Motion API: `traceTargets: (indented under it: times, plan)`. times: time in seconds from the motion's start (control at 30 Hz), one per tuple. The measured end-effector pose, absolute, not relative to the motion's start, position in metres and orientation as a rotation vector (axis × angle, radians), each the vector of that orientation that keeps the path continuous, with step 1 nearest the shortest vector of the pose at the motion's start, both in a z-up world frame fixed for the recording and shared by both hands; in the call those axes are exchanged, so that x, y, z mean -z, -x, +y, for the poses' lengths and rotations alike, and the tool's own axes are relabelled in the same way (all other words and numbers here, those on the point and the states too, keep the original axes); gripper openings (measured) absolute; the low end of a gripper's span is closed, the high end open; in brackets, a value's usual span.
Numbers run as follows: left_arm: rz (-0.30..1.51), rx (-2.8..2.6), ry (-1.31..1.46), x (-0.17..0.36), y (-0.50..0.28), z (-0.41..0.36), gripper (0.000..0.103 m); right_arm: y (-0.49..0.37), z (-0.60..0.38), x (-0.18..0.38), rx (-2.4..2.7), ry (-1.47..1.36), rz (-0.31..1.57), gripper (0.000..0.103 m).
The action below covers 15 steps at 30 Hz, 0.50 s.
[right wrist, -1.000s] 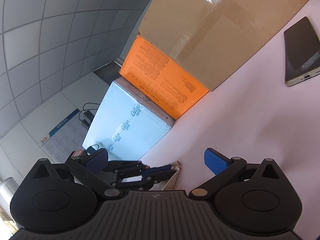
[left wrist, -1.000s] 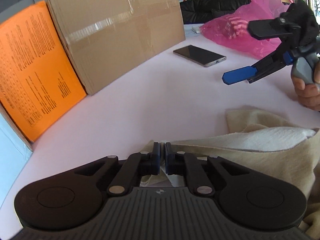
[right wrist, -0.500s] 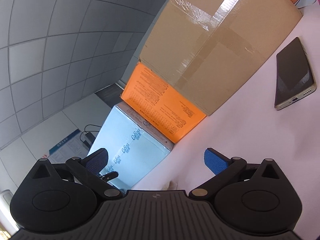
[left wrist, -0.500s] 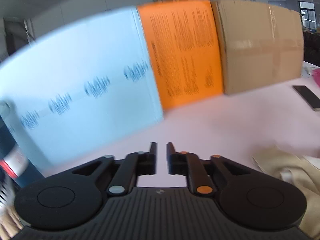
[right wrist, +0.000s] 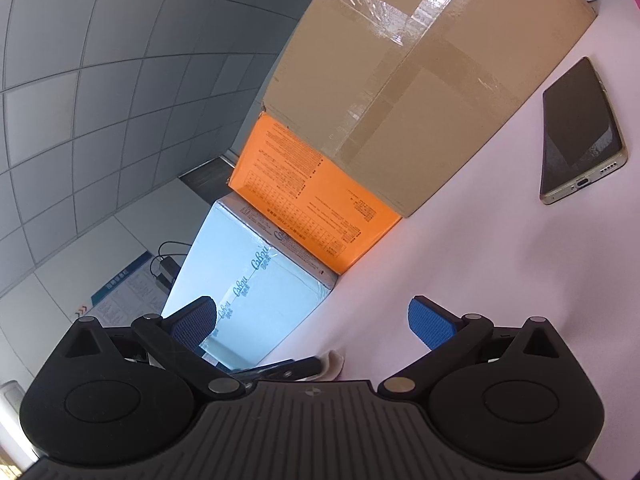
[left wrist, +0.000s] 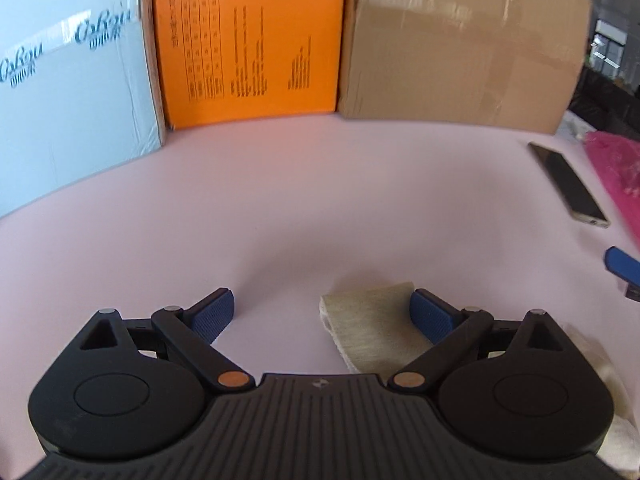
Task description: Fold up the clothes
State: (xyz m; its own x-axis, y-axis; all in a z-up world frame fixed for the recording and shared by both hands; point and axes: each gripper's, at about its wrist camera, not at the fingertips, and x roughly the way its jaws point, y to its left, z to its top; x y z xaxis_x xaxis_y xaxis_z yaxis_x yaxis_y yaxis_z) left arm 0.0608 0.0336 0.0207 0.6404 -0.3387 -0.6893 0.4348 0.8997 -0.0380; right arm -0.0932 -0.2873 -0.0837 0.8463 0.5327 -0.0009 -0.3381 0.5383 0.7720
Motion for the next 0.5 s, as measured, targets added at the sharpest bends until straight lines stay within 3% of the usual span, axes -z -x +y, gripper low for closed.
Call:
traceTargets:
  times: [0.07, 0.1, 0.13, 0.17, 0.2, 0.23, 0.3, 0.5]
  plan:
    - [0.739, 0.449, -0.150, -0.020, -0.057, 0.030, 0.094, 0.093, -0.286, 0.083, -0.529, -0.853, 0.254, 0.103]
    - [0.727, 0.453, -0.147, -0.021, -0.056, 0.031, 0.078, 0.092, -0.286, 0.083, -0.531, -0.850, 0.256, 0.103]
    - [0.718, 0.461, -0.139, -0.023, -0.054, 0.032, 0.052, 0.092, -0.285, 0.083, -0.532, -0.848, 0.256, 0.103]
    - [0.709, 0.469, -0.130, -0.024, -0.052, 0.034, 0.038, 0.093, -0.285, 0.083, -0.534, -0.846, 0.255, 0.103]
    - [0.703, 0.475, -0.115, -0.026, -0.051, 0.037, 0.015, 0.093, -0.285, 0.082, -0.534, -0.844, 0.254, 0.103]
    - [0.702, 0.477, -0.084, -0.029, -0.051, 0.042, 0.009, 0.093, -0.285, 0.082, -0.533, -0.843, 0.253, 0.103]
    - [0.665, 0.467, -0.043, -0.032, -0.047, 0.056, 0.007, 0.094, -0.285, 0.082, -0.529, -0.844, 0.252, 0.103]
    - [0.542, 0.348, 0.109, -0.055, -0.043, 0.153, 0.006, 0.094, -0.286, 0.085, -0.497, -0.851, 0.269, 0.103]
